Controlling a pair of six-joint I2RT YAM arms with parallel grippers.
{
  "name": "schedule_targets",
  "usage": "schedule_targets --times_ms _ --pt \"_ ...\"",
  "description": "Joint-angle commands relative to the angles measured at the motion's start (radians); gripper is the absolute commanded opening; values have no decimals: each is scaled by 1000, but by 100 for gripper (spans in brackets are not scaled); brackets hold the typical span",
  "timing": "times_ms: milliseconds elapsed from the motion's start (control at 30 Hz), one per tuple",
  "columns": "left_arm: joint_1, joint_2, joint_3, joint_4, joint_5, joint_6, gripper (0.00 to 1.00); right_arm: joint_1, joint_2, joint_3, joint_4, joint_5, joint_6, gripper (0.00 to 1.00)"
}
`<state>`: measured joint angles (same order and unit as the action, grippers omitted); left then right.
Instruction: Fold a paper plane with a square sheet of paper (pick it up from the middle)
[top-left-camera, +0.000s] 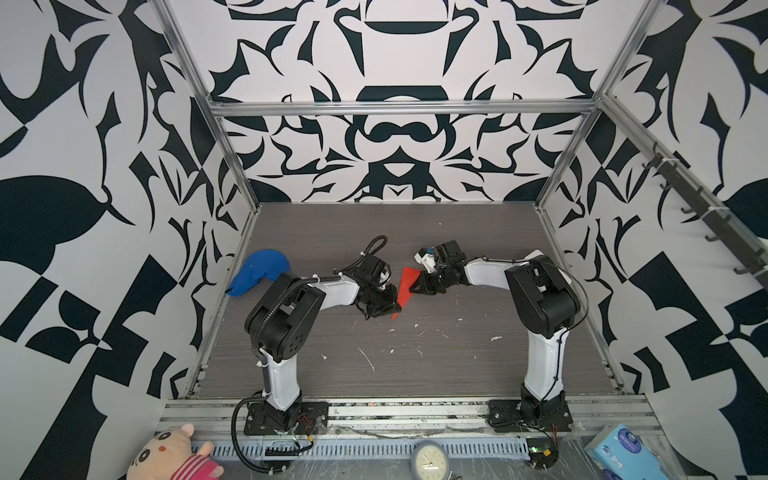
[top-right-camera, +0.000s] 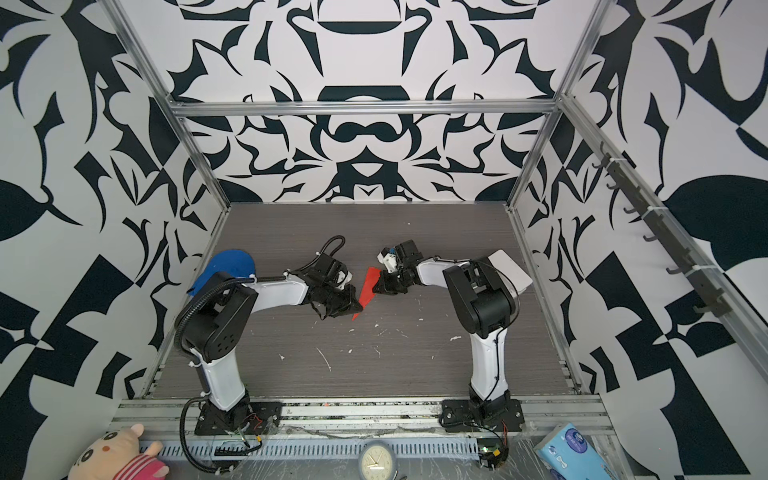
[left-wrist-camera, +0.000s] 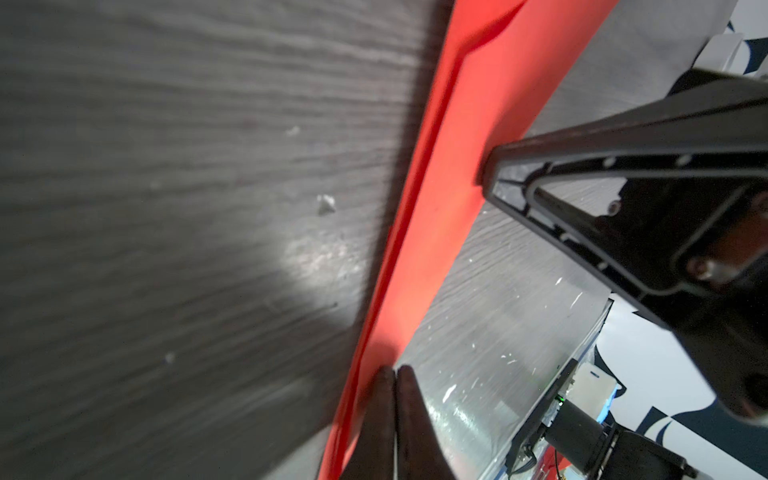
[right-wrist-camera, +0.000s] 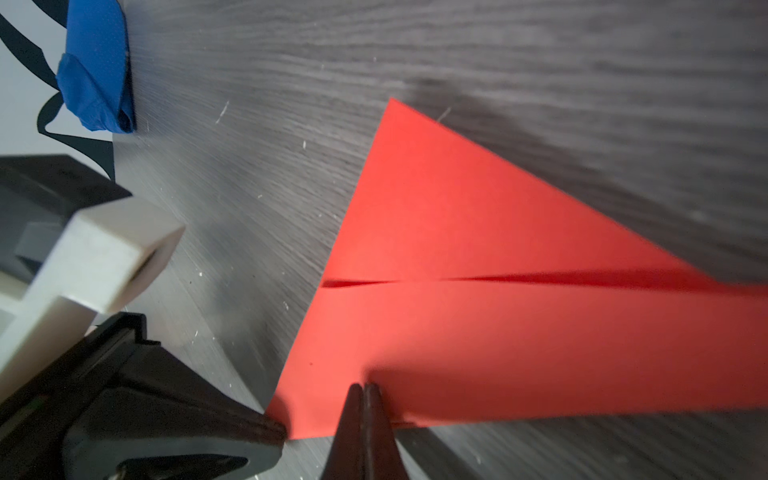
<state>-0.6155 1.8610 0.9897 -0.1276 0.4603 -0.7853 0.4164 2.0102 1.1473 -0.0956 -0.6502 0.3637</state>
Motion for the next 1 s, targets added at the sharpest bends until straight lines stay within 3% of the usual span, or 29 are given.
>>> schedule_targets --times_ms 0,467,700,833,933,967 --pt "-7 -26 -32 -84 -21 0 4 -9 38 6 -41 98 -8 0" --pt "-7 -120 -222 -24 -18 -64 3 -8 39 8 -46 108 -10 0" --pt "-6 -251 -282 16 -11 -77 3 -7 24 20 -48 79 -11 0" --pt "-2 -341 -206 -22 -111 -30 19 -5 -48 48 -12 0 16 0" --pt "11 -393 -160 -53 -236 5 41 -5 -128 76 -3 17 52 0" --pt "14 -411 -151 -58 -288 19 49 -5 -156 77 -3 41 64 6"
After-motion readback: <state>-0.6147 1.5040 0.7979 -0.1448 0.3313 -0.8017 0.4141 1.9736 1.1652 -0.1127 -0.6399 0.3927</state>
